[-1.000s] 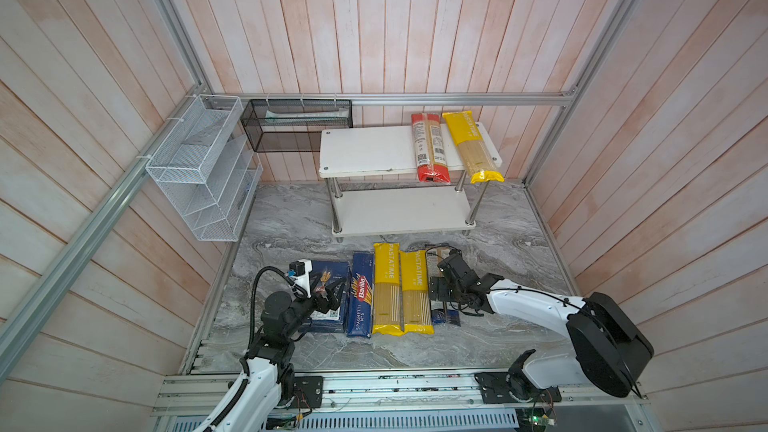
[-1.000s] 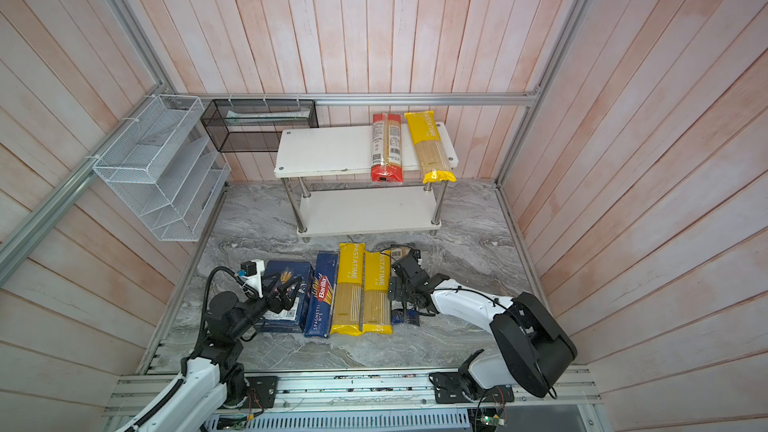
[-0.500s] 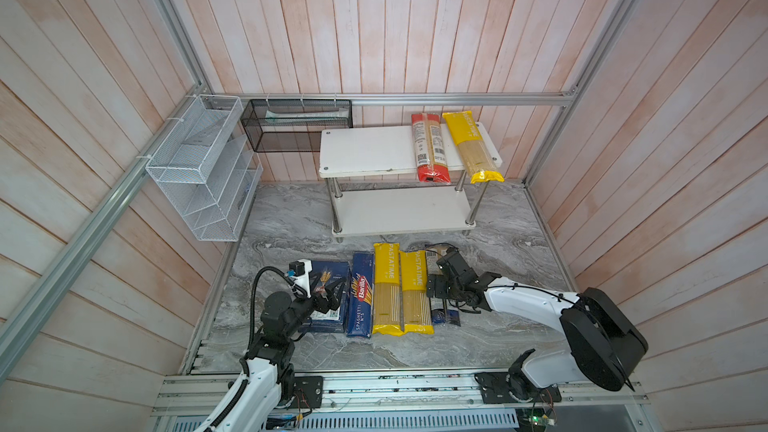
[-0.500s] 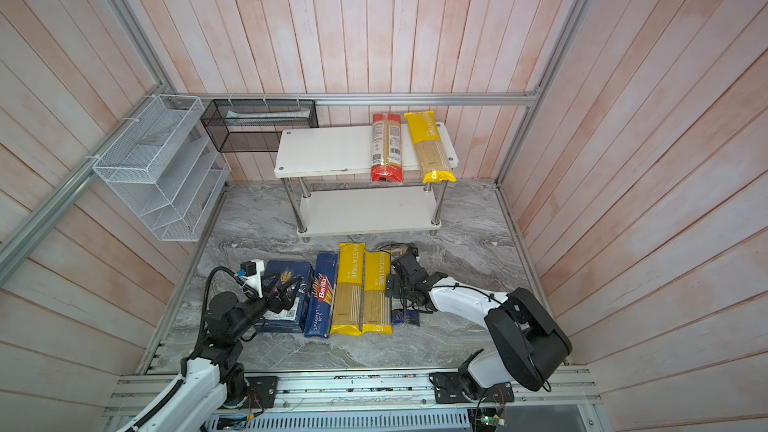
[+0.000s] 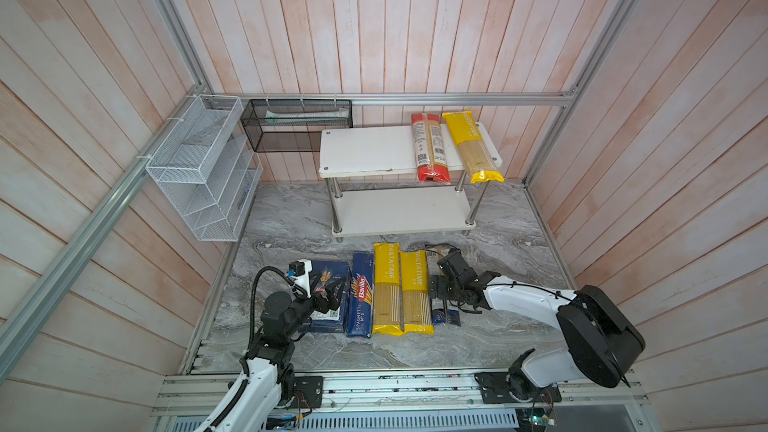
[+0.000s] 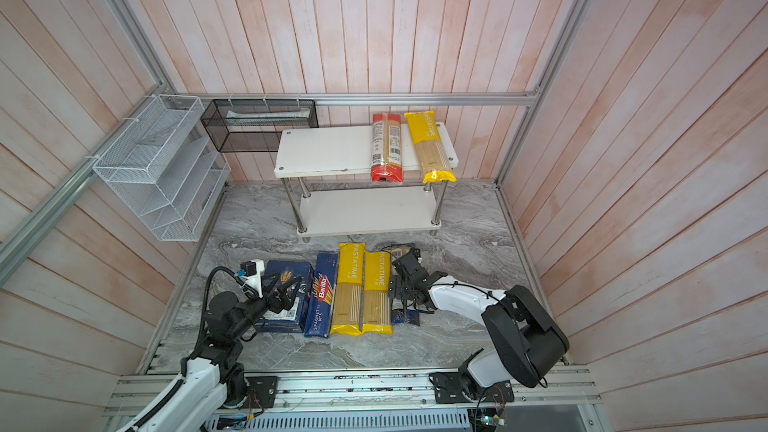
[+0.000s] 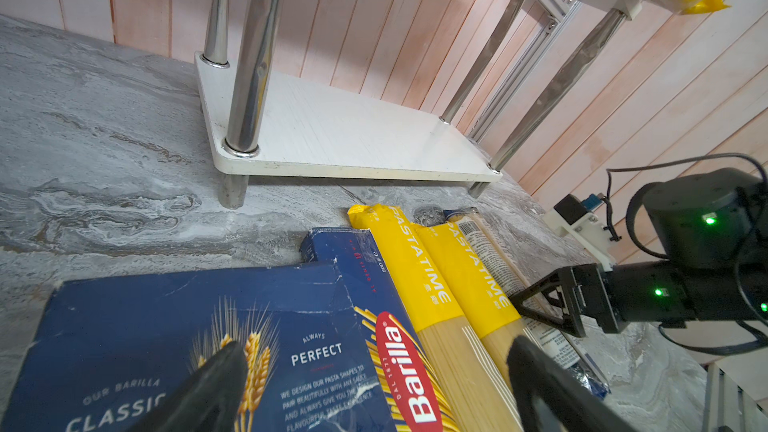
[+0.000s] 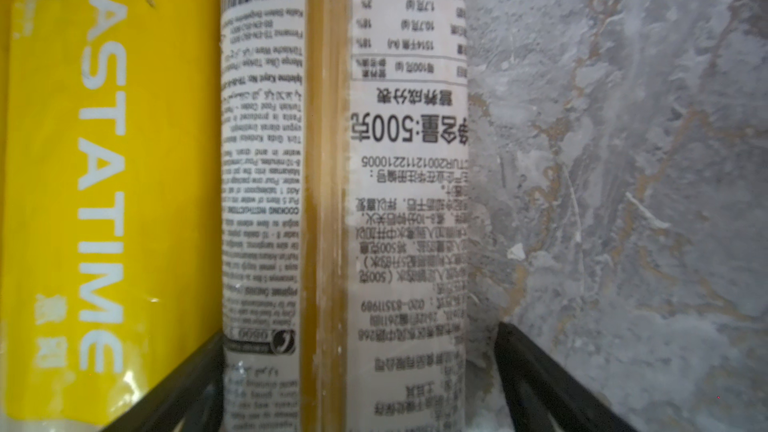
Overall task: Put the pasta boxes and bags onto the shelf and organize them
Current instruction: 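Lower the right gripper around the clear-and-blue spaghetti bag and close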
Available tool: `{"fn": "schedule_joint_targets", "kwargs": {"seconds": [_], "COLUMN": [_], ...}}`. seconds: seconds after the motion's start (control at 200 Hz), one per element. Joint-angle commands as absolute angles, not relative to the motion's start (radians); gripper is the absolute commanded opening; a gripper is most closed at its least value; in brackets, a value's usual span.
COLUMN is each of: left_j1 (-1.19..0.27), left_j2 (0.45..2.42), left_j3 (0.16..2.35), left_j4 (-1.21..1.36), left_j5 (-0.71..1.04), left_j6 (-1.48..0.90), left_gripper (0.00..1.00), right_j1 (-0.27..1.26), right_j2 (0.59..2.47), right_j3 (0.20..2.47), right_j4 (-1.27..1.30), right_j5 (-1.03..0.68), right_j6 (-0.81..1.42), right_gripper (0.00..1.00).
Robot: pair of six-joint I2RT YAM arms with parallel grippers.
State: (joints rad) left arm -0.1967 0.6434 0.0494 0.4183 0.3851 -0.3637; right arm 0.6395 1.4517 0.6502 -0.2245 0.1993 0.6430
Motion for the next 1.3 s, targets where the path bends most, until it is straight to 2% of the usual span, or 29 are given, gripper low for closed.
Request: {"fn": "schedule_joint_targets", "kwargs": {"seconds": [0.0,0.125,0.285,0.52,0.975,1.185,1.295], "left_j1": [-0.198,-0.199,-0.199,-0.198,-0.198,-0.199,-0.199], "left_j2": [0.643,0.643,0.645,0.645,0.638,0.639,0.639], "left_j3": [0.052,0.054,0.053,0.052,0.052,0.051,0.051], "left_j4": [0.428,0.429,0.43,0.43,0.428,0.428,0.428], "left_j5": [0.385,0.386,0.384,0.386,0.384,0.384,0.385], "left_j6": [-0.366,-0.366,-0.367,-0.367,-0.367,-0.365,-0.366], "left_gripper": [1.0,1.0,1.0,1.0,1.0,1.0,1.0], "right_j1": [0.589,0.553,0.555,0.548,0.538,0.519,0.515], "right_j2": [1.408,1.359,1.311,1.379,1.505,1.538,1.548], "right_j3": [0.611,0.586,0.582,0.634,0.676,0.662,0.65], "right_j4": [-0.305,-0.292,-0.213,-0.311,-0.296,-0.289,-0.28], "right_j5": [0.222,0.166,0.014,0.163,0.146,0.105,0.091], "right_j6": [0.629,0.594,0.501,0.469,0.444,0.467,0.471], "right_gripper": [0.98,0.98,0.98,0.98,0.98,0.93,0.86]}}
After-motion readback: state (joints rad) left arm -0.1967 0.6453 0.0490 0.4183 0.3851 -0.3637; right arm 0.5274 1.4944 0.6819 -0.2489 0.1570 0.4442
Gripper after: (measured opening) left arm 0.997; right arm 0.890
